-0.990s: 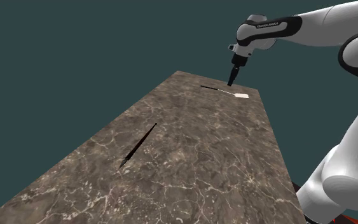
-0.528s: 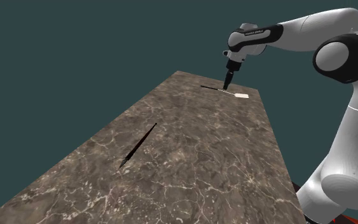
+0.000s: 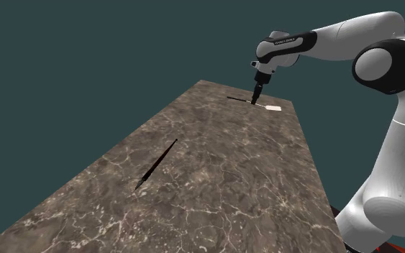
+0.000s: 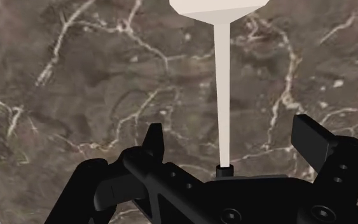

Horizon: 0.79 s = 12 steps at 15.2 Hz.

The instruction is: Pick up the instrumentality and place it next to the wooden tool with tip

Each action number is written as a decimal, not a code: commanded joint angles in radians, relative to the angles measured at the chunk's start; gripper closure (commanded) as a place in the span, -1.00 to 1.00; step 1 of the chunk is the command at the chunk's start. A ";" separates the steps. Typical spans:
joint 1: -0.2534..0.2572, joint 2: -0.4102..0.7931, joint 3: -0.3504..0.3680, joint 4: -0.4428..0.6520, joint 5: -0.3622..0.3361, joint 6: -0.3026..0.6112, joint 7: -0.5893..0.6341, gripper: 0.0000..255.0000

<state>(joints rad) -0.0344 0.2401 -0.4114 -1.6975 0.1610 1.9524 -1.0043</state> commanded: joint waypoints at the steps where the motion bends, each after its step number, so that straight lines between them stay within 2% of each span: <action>1: 0.000 0.000 0.000 0.000 0.000 0.000 0.000 -1.00; 3: 0.000 0.000 0.000 0.000 0.000 0.000 0.000 -1.00; 4: 0.000 0.000 0.000 0.000 0.000 0.000 0.000 1.00; 12: 0.000 0.000 0.000 0.000 0.000 0.000 0.000 1.00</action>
<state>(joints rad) -0.0344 0.2402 -0.4114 -1.6975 0.1610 1.9525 -1.0043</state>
